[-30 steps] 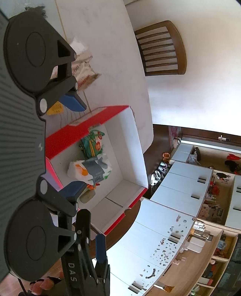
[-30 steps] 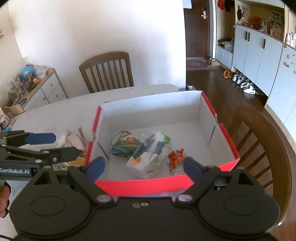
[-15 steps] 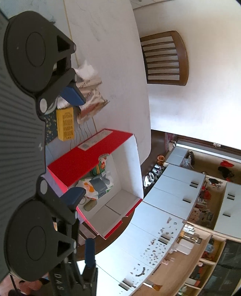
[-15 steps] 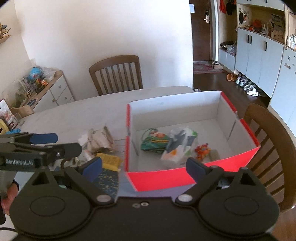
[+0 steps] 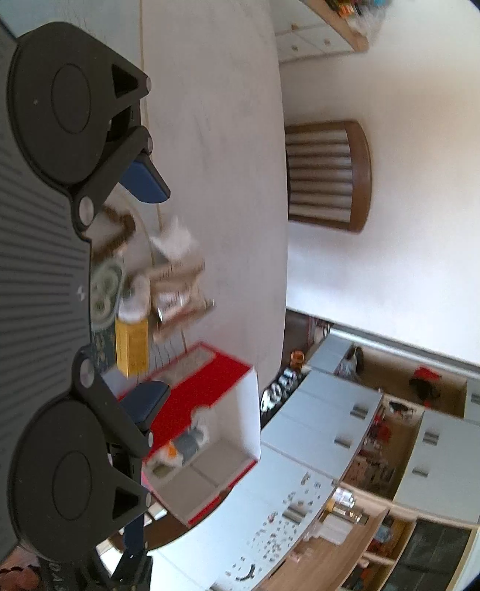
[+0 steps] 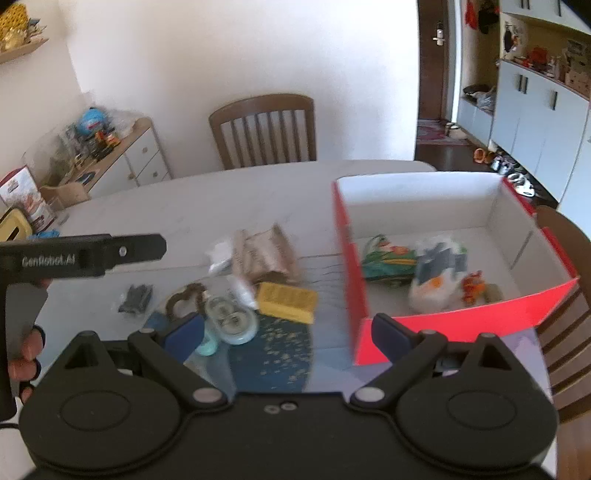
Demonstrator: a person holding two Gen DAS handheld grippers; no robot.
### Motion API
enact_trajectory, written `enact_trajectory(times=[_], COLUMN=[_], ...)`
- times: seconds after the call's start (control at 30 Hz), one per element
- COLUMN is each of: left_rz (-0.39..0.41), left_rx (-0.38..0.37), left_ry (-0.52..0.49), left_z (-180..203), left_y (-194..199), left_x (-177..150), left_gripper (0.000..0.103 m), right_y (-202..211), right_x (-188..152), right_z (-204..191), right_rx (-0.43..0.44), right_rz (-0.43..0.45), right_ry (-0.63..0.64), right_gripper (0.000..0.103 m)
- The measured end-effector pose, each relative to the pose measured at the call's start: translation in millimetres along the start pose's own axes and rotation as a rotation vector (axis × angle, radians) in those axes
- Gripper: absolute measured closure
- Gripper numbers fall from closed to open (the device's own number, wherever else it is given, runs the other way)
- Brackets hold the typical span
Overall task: Organize objects
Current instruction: 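Withdraw both tools from the box back toward the remaining table items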
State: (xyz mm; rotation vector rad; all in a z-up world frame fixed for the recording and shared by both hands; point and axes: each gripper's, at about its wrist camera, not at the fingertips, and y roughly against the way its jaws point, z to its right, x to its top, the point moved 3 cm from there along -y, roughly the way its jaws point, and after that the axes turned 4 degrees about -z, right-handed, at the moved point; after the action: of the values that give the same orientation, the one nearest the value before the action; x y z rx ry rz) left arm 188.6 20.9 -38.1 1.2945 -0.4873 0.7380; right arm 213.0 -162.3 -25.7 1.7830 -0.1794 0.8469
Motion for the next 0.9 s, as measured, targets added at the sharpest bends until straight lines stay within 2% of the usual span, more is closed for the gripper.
enact_trajectory(times=[0.5,0.77,0.9], left_rz=[-0.036,-0.082,-0.114], left_rx=[0.160,0.225,0.220], left_ry=[0.097,0.093,0.098], left_z=[-107.5,-129.4,-134.2], left_y=[-19.5,-44.5,-58.0], left_x=[-16.9,-33.3,-40.7], left_gripper=[0.000,0.000,0.000], right_y=[-56.8,-93.2,-108.9], right_x=[-11.5,-22.0,-28.4], right_z=[-61.9,-75.3,-80.9], right_rx=[0.008,0.022,0.022], right_rz=[-0.065,-0.131,-0.166], right_ry=[0.089,0.095,0.104], right_gripper=[0.007,0.012,0.015])
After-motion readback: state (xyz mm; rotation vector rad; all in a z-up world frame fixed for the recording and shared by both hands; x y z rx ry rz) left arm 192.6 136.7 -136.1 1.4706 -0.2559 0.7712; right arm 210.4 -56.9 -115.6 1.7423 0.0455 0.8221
